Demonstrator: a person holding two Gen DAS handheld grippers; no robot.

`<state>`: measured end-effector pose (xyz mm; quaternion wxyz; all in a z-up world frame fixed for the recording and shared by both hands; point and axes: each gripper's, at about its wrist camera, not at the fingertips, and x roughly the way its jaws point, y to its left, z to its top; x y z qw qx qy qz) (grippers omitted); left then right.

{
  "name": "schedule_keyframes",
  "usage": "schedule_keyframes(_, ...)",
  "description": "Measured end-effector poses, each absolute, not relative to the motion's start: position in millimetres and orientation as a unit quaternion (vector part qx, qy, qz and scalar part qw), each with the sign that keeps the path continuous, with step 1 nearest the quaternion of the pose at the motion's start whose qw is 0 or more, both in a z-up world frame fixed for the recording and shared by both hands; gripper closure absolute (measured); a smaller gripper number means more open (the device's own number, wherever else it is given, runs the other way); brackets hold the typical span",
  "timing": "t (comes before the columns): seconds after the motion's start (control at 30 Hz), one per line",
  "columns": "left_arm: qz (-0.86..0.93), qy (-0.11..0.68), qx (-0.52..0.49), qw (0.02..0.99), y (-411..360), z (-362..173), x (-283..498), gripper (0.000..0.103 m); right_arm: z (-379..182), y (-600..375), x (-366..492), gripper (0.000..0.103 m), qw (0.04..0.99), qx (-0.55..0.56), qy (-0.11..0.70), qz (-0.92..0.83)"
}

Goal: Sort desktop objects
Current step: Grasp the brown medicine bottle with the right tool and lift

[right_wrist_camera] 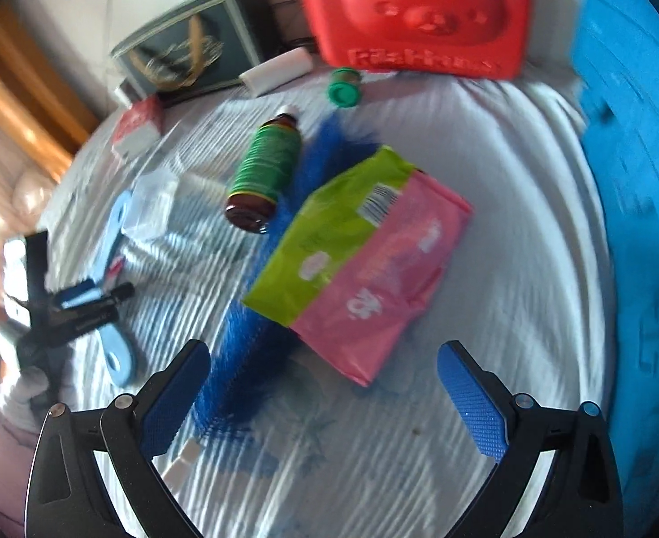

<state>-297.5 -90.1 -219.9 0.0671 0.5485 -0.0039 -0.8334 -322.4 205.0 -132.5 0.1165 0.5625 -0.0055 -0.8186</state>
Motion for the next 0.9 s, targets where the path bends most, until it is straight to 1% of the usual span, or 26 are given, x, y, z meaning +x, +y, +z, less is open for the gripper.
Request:
schedule_keyframes(0.03, -0.835, 0.0, 0.547, 0.063, -90.9, -217.4, -296.8, 0.063, -132.9, 199.2, -325.7, 0.002, 0.123, 0.562, 0.002, -0.818)
schedule_keyframes(0.07, -0.835, 0.006, 0.547, 0.057, -91.4, -216.5, -296.9, 0.067, -132.8, 191.8, -329.9, 0.003, 0.131, 0.561, 0.008, -0.817)
schedule_keyframes(0.1, -0.836, 0.008, 0.546, 0.053, -91.0, -216.0, -296.9, 0.073, -131.8, 181.1, -336.0, 0.007, 0.14, 0.558, 0.016, -0.818)
schedule_keyframes(0.13, -0.836, 0.006, 0.546, 0.049, -89.8, -215.7, -296.9, 0.074, -131.2, 174.6, -340.5, 0.014, 0.144, 0.555, 0.023, -0.819)
schedule_keyframes(0.2, -0.833, 0.019, 0.553, 0.031, -87.9, -221.2, -298.9, 0.075, -130.6, 162.2, -352.6, 0.021, 0.149, 0.549, 0.031, -0.822)
schedule_keyframes(0.27, -0.835, 0.042, 0.548, 0.027, -91.2, -223.0, -299.8, 0.075, -130.5, 150.9, -366.4, 0.021, 0.155, 0.546, 0.036, -0.823)
schedule_keyframes(0.3, -0.836, 0.048, 0.546, 0.028, -92.1, -222.5, -301.0, 0.075, -130.6, 143.5, -378.1, 0.024, 0.158, 0.544, 0.04, -0.823)
schedule_keyframes(0.37, -0.838, 0.053, 0.542, 0.03, -92.8, -221.8, -303.3, 0.075, -132.7, 136.9, -392.7, 0.033, 0.153, 0.542, 0.044, -0.825)
schedule_keyframes(0.4, -0.839, 0.05, 0.541, 0.03, -92.3, -221.7, -304.6, 0.075, -135.9, 132.3, -402.7, 0.039, 0.152, 0.544, 0.047, -0.824)
schedule_keyframes(0.5, -0.842, 0.05, 0.536, 0.025, -92.0, -221.6, -305.3, 0.075, -151.7, 125.7, -428.7, 0.039, 0.147, 0.561, 0.043, -0.813)
schedule_keyframes(0.67, -0.846, 0.088, 0.526, 0.016, -101.2, -222.0, -305.2, 0.075, -180.0, 121.6, -460.5, 0.039, 0.131, 0.589, 0.032, -0.797)
schedule_keyframes(0.77, -0.848, 0.08, 0.524, 0.02, -98.2, -222.3, -305.0, 0.075, -196.8, 115.9, -473.7, 0.039, 0.12, 0.6, 0.044, -0.789)
schedule_keyframes(0.83, -0.849, 0.072, 0.522, 0.023, -96.1, -222.4, -305.0, 0.075, -204.6, 114.8, -476.9, 0.046, 0.112, 0.604, 0.053, -0.787)
schedule_keyframes(0.87, -0.85, 0.074, 0.52, 0.025, -96.2, -222.4, -304.6, 0.075, -205.2, 115.4, -476.2, 0.047, 0.112, 0.603, 0.051, -0.789)
schedule_keyframes(0.9, -0.851, 0.077, 0.519, 0.026, -97.3, -222.5, -304.1, 0.078, -203.6, 116.6, -473.3, 0.047, 0.112, 0.599, 0.047, -0.791)
